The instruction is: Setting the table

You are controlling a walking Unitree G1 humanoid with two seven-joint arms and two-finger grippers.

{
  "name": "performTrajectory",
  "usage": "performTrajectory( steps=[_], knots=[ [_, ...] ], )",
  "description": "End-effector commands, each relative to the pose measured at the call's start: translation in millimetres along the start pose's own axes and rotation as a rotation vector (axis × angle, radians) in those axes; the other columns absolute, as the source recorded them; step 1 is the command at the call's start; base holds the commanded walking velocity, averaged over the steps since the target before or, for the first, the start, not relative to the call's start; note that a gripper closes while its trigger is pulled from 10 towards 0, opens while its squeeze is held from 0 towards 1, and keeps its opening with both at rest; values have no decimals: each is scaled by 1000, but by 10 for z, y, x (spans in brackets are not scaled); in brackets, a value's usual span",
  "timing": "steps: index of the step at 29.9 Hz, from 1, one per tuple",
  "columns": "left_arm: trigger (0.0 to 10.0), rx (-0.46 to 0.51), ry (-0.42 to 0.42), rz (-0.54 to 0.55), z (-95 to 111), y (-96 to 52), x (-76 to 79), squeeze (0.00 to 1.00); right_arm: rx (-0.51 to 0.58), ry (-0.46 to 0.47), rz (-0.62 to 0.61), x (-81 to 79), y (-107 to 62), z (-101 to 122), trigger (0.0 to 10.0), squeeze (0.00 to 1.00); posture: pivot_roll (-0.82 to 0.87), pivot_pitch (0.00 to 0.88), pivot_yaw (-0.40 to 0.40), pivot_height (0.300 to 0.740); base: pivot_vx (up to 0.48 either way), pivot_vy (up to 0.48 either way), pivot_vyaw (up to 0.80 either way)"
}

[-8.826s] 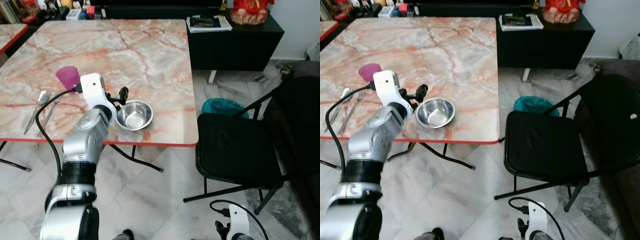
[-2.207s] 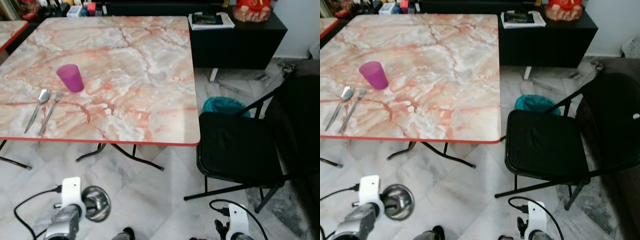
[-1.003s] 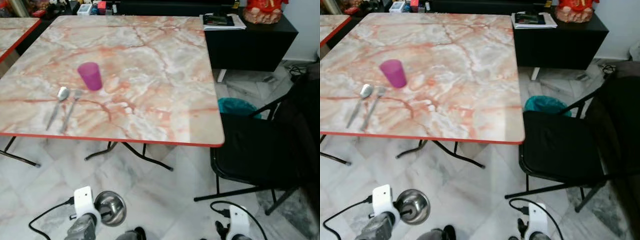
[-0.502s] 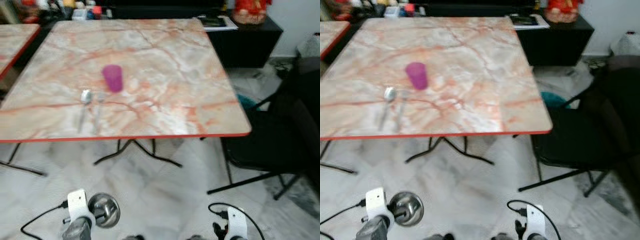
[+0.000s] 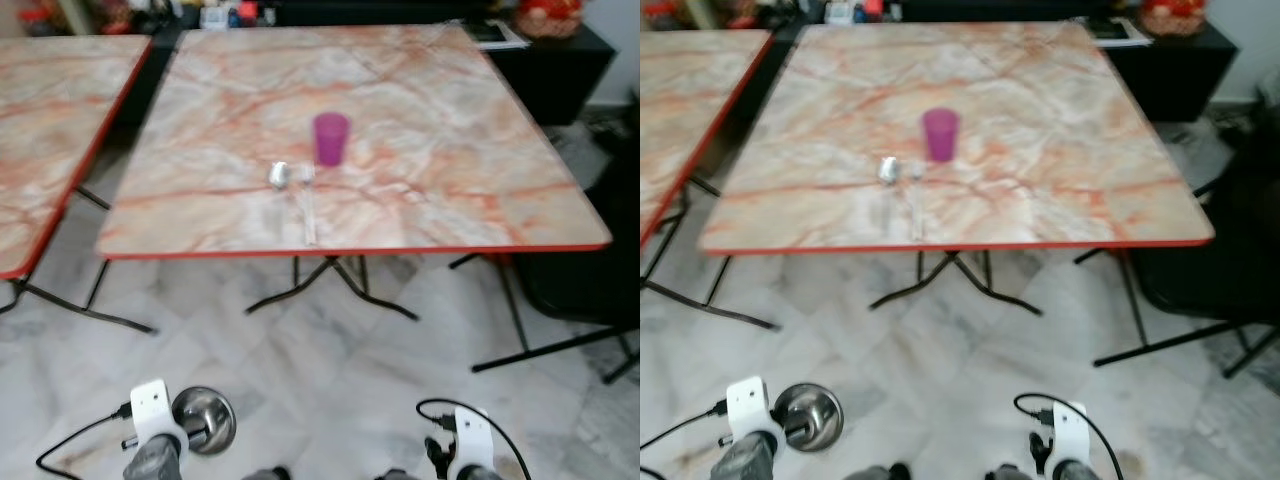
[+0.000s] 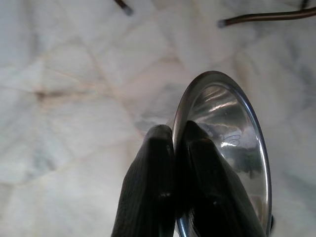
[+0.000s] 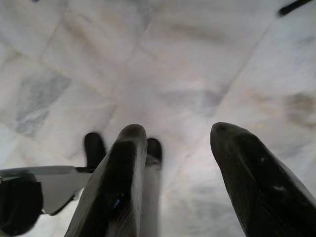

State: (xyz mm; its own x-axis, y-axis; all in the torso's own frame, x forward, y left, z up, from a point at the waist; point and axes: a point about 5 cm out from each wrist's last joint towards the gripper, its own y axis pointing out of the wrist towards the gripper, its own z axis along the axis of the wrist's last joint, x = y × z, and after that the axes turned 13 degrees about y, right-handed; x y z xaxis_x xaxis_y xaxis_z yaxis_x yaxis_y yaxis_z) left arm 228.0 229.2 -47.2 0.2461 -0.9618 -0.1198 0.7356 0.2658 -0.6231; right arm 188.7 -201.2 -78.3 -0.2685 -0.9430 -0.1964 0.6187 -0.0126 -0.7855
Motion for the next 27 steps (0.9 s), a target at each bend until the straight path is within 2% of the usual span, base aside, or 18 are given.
performTrajectory(
  steps=[1, 3, 27],
  knots=[
    [10000, -16, -3, -4, -41, -11, 50, 0, -33, 18, -31, 97, -33, -96, 10000, 0, 3, 190, 18, 740, 0, 480, -688],
    [10000, -17, -1, -3, -41, -11, 52, 0, -36, 15, -32, 98, -32, -97, 10000, 0, 3, 191, 18, 740, 0, 480, -800],
    [10000, -27, 9, 6, -56, -15, 61, 0, -31, -4, -25, 95, -31, -82, 10000, 0, 6, 193, 16, 740, 0, 480, 0]
  ],
)
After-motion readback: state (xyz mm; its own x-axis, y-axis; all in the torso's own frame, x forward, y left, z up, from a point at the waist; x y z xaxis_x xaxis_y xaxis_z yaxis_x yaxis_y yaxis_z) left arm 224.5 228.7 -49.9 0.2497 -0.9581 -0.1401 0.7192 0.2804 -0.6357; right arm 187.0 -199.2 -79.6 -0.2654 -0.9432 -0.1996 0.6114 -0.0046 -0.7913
